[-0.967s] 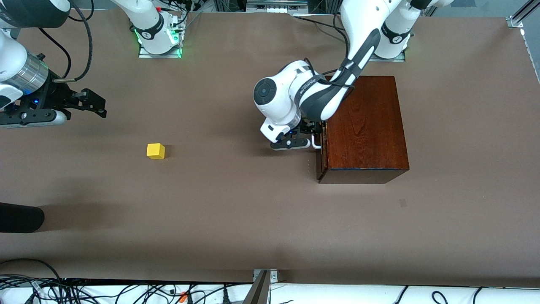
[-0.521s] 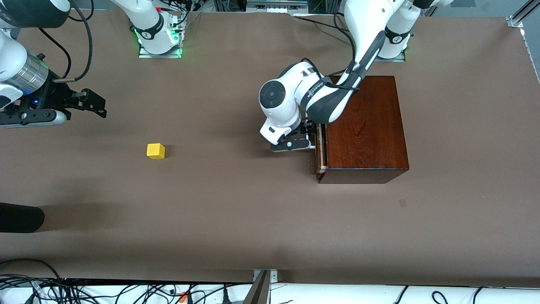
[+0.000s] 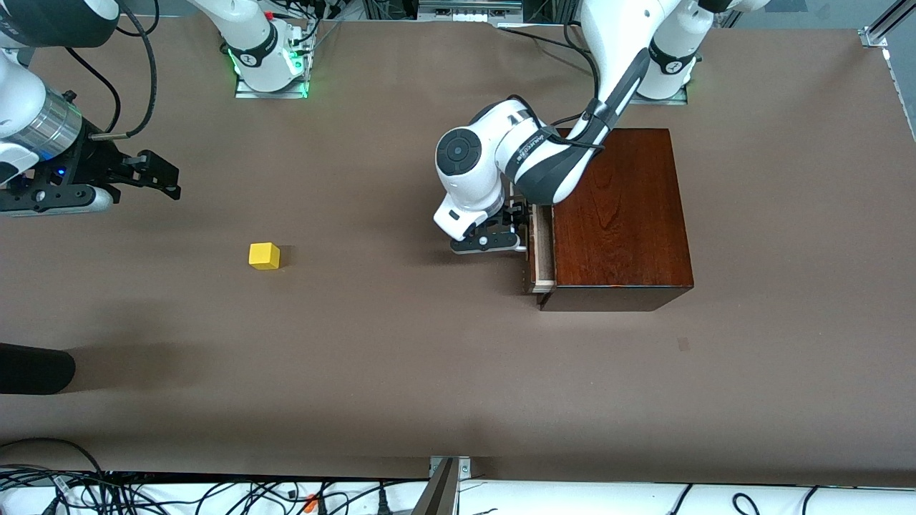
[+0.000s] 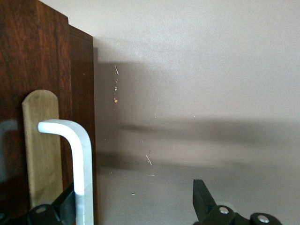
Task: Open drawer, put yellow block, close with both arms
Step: 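Pull the drawer handle outward from the box with the left gripper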
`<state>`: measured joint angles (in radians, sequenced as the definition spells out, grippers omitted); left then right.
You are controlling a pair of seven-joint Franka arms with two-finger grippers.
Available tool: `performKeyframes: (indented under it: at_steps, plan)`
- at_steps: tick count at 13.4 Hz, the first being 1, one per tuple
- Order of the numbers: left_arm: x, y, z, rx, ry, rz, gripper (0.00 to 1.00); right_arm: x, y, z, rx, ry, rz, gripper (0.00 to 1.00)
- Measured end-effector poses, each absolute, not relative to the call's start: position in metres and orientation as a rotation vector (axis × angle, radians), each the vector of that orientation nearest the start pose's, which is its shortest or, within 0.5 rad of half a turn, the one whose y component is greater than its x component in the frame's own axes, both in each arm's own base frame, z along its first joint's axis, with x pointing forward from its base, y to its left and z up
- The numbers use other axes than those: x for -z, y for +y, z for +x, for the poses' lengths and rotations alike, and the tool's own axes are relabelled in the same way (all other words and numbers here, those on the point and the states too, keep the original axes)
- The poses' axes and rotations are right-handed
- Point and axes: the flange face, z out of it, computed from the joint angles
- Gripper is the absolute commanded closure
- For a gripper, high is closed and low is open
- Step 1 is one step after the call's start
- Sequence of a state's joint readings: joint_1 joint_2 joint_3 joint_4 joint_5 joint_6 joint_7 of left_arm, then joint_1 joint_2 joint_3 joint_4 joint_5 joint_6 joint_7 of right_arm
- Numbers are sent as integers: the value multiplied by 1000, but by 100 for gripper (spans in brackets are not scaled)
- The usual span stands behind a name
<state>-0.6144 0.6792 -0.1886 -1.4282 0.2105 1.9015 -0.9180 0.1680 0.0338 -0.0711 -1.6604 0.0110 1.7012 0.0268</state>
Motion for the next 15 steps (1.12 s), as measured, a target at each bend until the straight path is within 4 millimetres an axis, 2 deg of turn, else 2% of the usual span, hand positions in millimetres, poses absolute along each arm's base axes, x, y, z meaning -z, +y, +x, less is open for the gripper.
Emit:
performKeyframes:
  at_steps: [11,15]
  plan:
    - [-290,-485,513,-61,-196,-2961,0,-574,57,570,10,-108,-3131,0]
    - [-295,-495,512,-40,-233,-2975,0,-574,57,570,9,-108,-3131,0]
